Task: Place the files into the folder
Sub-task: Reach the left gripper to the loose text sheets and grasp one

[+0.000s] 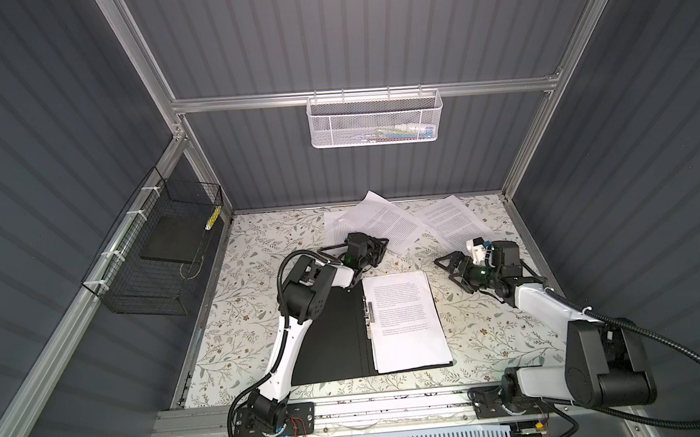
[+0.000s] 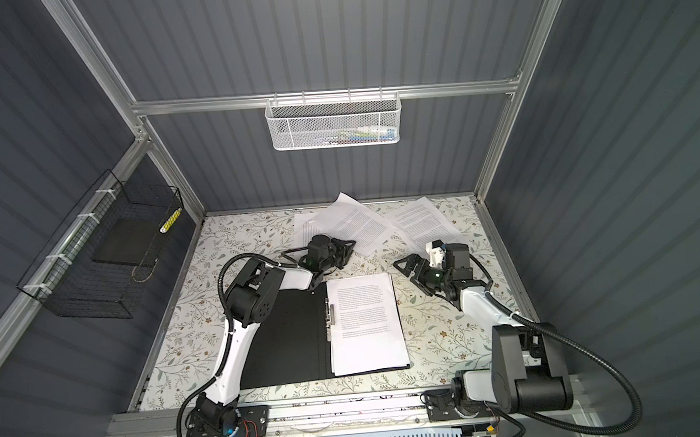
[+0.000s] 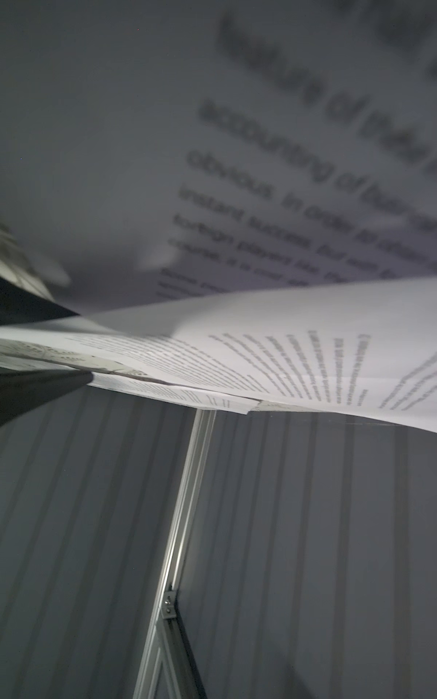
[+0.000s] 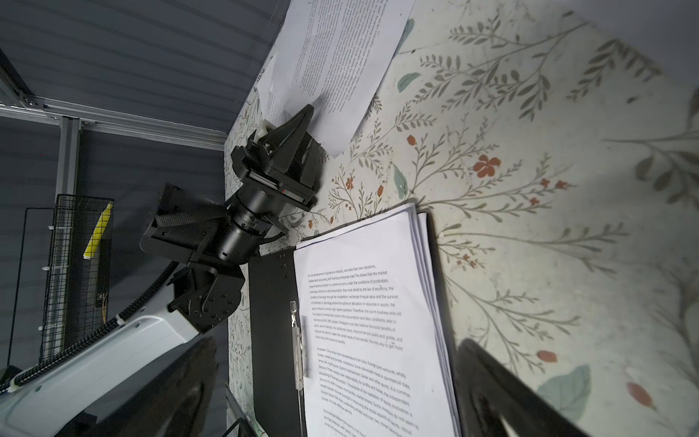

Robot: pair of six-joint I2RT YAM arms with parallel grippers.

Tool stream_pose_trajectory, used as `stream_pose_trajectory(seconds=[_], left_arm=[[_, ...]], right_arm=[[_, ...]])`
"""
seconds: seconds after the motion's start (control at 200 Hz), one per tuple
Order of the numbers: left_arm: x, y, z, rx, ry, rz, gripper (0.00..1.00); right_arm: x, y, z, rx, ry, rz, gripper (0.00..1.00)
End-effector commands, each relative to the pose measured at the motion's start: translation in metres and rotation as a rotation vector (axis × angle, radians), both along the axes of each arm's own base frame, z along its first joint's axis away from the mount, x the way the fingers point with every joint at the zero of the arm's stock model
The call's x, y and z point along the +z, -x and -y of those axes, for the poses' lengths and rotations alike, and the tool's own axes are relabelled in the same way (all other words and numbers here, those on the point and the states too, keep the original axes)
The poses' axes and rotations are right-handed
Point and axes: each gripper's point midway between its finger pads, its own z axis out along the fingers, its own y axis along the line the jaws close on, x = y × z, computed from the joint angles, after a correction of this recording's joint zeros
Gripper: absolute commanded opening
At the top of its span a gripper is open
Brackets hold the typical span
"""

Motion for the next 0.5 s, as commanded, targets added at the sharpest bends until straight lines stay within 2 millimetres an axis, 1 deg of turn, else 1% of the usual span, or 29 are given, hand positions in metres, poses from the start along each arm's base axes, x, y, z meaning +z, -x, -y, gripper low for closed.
stream_pose_trajectory(seconds=[0.0,0.06,0.09,0.185,0.205,0.31,0.34,0.395,0.495], left_arm=[[-0.055,0.005,-0.013,0.068,-0.078,-0.144,0.17],[-0.056,0.002,-0.014,0.083,-0.079,-0.14,0.14],[-0.055,-0.001,-0.013,0.079,-0.072,-0.132,0.1],[-0.041,-0.006,-0.012,0.058,-0.067,-0.091,0.0],[-0.038,-0.007,-0.013,0.052,-0.072,-0.082,0.0],[-0.003,-0.007,-0.006,-0.046,-0.154,0.025,0.0],[0.012,-0.006,-0.003,-0.088,-0.187,0.064,0.0],[0.036,-0.002,0.002,-0.175,-0.259,0.13,0.0],[0.077,0.009,0.002,-0.321,-0.411,0.219,0.0]], right_arm=[[-0.002,0.005,0.0,0.003,-0.007,-0.009,0.99],[-0.003,0.005,0.001,0.002,-0.003,-0.009,0.99],[-0.002,0.005,0.001,0.002,-0.001,-0.007,0.99],[0.002,0.004,0.005,-0.004,0.014,0.013,0.99],[0.004,0.004,0.005,-0.006,0.02,0.019,0.99],[0.014,-0.002,0.012,-0.014,0.069,0.072,0.99],[0.017,-0.003,0.014,-0.017,0.078,0.088,0.99],[0.021,-0.008,0.018,-0.032,0.102,0.112,0.99],[0.027,-0.016,0.024,-0.062,0.113,0.15,0.99]])
